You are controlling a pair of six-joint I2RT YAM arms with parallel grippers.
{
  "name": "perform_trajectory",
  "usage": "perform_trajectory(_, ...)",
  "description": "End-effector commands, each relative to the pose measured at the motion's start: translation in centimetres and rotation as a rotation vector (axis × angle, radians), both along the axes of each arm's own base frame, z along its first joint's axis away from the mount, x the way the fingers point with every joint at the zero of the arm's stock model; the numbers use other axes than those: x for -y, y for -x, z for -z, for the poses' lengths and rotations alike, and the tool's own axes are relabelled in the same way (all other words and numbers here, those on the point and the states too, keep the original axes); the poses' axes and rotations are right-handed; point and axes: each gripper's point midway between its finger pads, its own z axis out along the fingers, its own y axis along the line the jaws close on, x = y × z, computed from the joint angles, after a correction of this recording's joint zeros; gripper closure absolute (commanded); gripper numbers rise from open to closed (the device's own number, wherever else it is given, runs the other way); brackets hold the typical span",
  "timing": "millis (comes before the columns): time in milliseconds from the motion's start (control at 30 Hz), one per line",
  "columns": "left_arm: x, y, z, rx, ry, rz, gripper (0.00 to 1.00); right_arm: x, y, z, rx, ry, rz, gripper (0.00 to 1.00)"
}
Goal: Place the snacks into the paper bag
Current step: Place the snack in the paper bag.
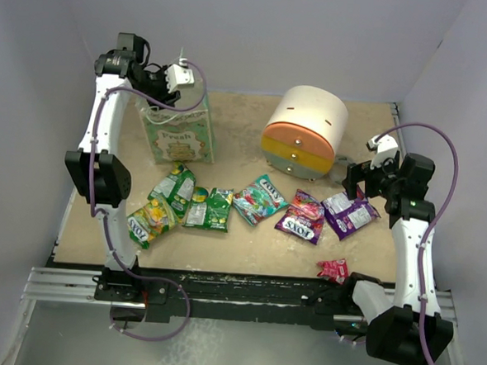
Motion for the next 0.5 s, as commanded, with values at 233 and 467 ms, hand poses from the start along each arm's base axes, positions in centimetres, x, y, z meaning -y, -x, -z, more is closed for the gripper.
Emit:
perform_trajectory(233, -0.6, -0.1, -13.2, 0.365, 0.084, -0.122, 0.37, -0.2, -0.4, 0.1, 0.005, 0.028, -0.052, 0.0)
perform_trajectory(467, -1.9, 0.8, -18.2, 0.521, 0.15, -0.271, 0.29, 0.5, 1.1, 1.8, -0.07, 0.137, -0.116, 0.0)
